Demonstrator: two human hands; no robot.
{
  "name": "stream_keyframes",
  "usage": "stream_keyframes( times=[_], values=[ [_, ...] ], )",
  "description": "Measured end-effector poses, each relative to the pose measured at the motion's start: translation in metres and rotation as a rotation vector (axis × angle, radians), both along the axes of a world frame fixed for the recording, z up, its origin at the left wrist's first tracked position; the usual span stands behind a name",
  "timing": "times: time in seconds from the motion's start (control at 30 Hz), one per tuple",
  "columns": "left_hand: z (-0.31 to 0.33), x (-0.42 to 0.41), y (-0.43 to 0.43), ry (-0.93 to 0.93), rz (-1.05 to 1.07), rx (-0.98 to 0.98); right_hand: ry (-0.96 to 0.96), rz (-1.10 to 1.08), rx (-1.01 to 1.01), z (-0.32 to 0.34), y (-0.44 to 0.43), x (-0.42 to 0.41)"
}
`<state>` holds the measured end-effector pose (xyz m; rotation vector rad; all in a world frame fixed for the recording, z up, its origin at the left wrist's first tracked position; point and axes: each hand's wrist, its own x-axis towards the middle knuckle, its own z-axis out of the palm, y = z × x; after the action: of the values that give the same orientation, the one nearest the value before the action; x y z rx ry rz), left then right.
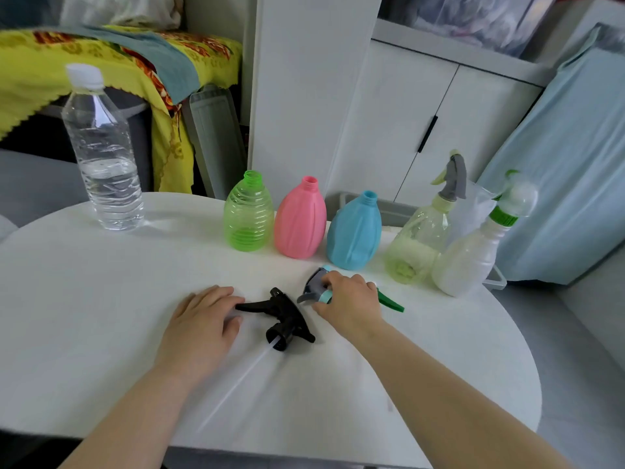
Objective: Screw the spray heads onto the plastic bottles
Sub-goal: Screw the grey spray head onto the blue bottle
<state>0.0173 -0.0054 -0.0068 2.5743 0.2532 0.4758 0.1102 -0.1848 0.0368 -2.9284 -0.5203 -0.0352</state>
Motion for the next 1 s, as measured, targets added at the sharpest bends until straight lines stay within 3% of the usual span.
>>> stream_keyframes(
  times=[0.23, 0.43, 0.7, 0.87, 1.0],
  values=[
    [0.003, -0.003, 0.001, 0.024, -0.017, -0.034, 0.17, -0.033, 0.568, 0.01, -0.016, -0.009],
    [0.025, -0.011, 0.0, -0.063, 0.064, -0.292, 0.313, -0.058, 1.153, 0.031, -0.05, -0.014],
    [0.085, 0.022, -0.054, -0.188, -0.092, -0.23, 0.604, -0.113, 1.913, 0.022, -0.115, -0.009],
    [0.107, 0.085, -0.106, -0.209, -0.196, -0.156, 0.659, -0.17, 2.019, 0.006, -0.143, -0.006],
    [0.108, 0.128, -0.141, -0.251, -0.091, -0.188, 0.679, -0.2, 1.97, 0.0, -0.156, -0.001]
  ],
)
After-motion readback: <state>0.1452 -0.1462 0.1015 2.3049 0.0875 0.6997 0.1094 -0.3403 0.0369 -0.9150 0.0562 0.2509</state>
